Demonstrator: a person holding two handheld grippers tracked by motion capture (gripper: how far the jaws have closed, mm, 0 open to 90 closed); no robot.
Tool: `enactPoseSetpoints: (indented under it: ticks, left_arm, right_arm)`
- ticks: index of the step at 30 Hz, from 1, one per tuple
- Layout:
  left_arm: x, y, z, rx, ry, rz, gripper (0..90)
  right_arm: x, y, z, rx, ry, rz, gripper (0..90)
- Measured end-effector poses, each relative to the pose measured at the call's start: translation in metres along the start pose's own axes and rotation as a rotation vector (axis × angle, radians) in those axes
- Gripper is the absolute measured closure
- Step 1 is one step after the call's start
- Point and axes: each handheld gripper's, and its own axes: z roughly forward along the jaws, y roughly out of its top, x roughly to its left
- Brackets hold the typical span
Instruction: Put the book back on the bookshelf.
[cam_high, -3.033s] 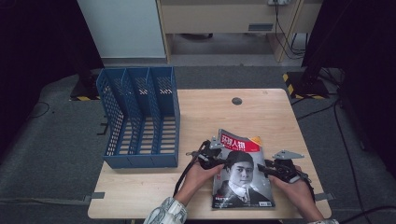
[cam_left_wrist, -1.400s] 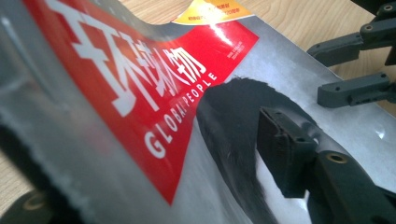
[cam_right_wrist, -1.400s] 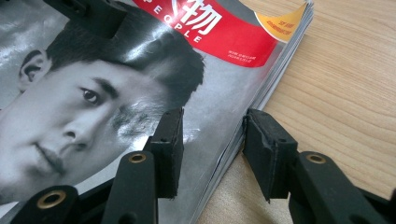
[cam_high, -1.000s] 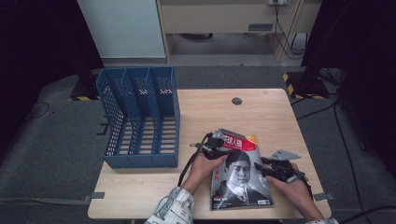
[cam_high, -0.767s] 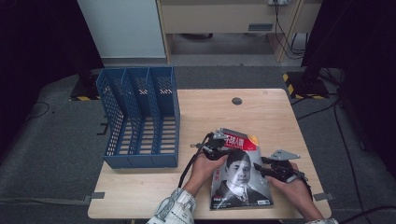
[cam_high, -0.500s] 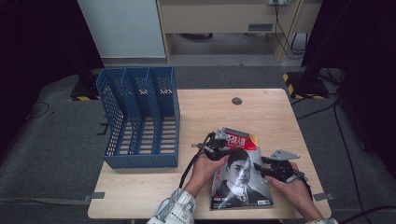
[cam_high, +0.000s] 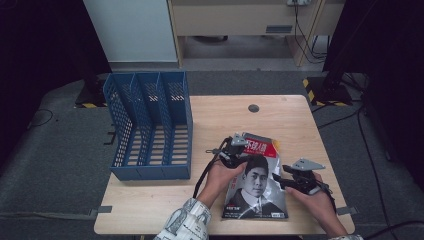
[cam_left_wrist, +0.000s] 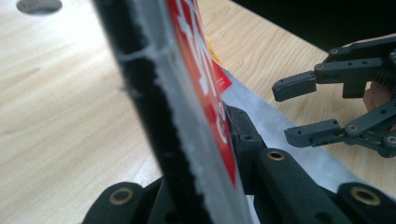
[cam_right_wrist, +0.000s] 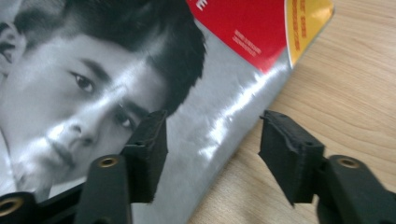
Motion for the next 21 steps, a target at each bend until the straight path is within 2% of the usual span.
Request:
enactPoseSetpoints:
  ticks: [3, 4, 5, 6, 8, 13, 16, 21]
  left_arm:
    - [0.000, 0.008, -0.006, -0.011, -0.001, 0.003, 84.5]
    - [0.000, 0.008, -0.006, -0.011, -0.001, 0.003, 84.7]
    - [-0.001, 0.014, -0.011, -0.020, -0.004, 0.013, 84.8]
    - [-0.001, 0.014, -0.011, -0.020, -0.004, 0.013, 84.9]
    - [-0.002, 0.024, -0.018, -0.030, -0.006, 0.032, 85.1]
    - [-0.002, 0.036, -0.023, -0.040, -0.020, 0.042, 85.7]
    - [-0.002, 0.043, -0.026, -0.046, -0.027, 0.060, 85.9]
    - [-0.002, 0.056, -0.032, -0.077, -0.062, 0.084, 86.0]
  right_arm:
    - [-0.002, 0.001, -0.004, -0.011, -0.012, 0.023, 31.8]
    - [-0.002, 0.001, -0.004, -0.011, -0.012, 0.023, 31.8]
    - [-0.004, 0.002, -0.005, -0.025, -0.012, 0.038, 27.7]
    - [-0.004, 0.002, -0.005, -0.025, -0.012, 0.038, 27.7]
    - [-0.004, 0.004, -0.006, -0.035, -0.014, 0.038, 22.4]
    - [-0.002, 0.007, -0.003, -0.037, -0.013, 0.023, 18.6]
    - [-0.001, 0.009, -0.004, -0.054, -0.014, 0.020, 17.1]
    - [0.001, 0.013, -0.006, -0.076, 0.002, 0.018, 14.0]
